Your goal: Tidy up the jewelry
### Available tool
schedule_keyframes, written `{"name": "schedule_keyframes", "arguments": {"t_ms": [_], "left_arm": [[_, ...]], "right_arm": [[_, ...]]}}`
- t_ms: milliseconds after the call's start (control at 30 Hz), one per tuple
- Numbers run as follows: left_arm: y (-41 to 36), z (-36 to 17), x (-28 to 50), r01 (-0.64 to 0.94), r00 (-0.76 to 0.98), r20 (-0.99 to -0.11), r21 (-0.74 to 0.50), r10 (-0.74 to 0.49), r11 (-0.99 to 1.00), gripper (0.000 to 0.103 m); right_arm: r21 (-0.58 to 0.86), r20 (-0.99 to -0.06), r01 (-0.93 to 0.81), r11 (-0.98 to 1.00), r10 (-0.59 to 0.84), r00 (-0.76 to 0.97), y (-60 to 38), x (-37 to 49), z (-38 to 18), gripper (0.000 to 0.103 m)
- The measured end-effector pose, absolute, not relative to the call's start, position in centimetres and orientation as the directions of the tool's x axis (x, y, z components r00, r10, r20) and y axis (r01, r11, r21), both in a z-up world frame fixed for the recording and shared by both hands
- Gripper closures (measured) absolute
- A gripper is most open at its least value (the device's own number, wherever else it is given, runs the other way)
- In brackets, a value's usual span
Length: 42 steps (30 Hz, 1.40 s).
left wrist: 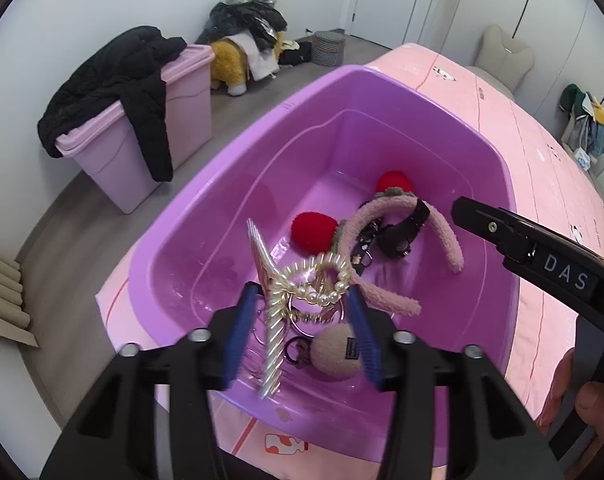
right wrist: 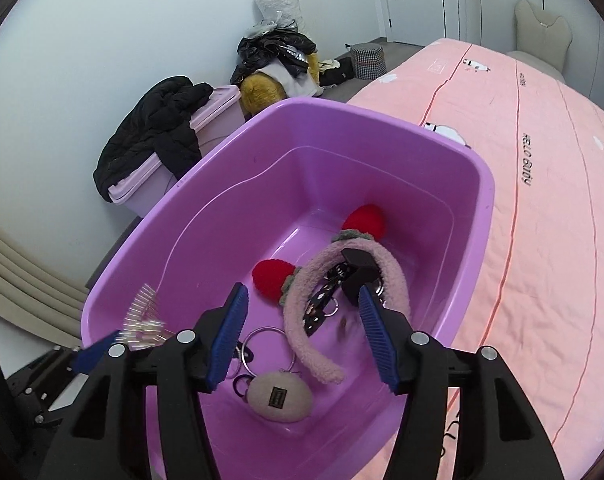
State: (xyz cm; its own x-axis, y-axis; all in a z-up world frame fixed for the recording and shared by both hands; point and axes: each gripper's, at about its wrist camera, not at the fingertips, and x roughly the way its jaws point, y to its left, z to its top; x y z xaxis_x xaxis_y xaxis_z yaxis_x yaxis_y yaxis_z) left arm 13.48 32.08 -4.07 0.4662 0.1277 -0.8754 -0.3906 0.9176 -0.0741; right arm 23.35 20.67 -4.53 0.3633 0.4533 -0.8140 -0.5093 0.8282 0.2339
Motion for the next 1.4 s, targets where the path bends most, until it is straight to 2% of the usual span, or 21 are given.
{"name": "schedule_keyframes", "arguments": {"t_ms": [33, 67, 400, 800, 1400], "left_arm": [[32.2, -3.8, 13.4, -0.4, 0.475, -0.868, -0.069, 0.142, 0.914, 0.017], [32.2, -3.4, 13.1, -0.407, 0.491, -0.857, -0.068, 0.155, 0.911, 0.014], [31.9, -1.5, 12.6, -0.427, 0.503, -0.842, -0.045, 0.196, 0.903, 0.009], [31.7, -0.5, 11.5, -0.452, 0.495, -0.832, -0.001, 0.25, 0.892, 0.009], [31.4, 0.3, 10.8, -0.458, 0.502, -0.827, -0.005, 0.254, 0.889, 0.009]], "right_arm": [[0.232, -0.813, -0.51, 0.828, 0.453, 0.366, 20.6, 23.4, -4.4, 0.048], [0.231, -0.81, -0.509, 0.829, 0.454, 0.371, 20.5, 23.3, -4.3, 0.047], [0.214, -0.803, -0.508, 0.834, 0.447, 0.395, 19.6, 22.2, -3.9, 0.046], [0.223, -0.792, -0.493, 0.841, 0.451, 0.411, 18.4, 21.2, -3.3, 0.045], [0.194, -0.787, -0.493, 0.848, 0.435, 0.438, 17.5, 19.8, -2.5, 0.045]]}}
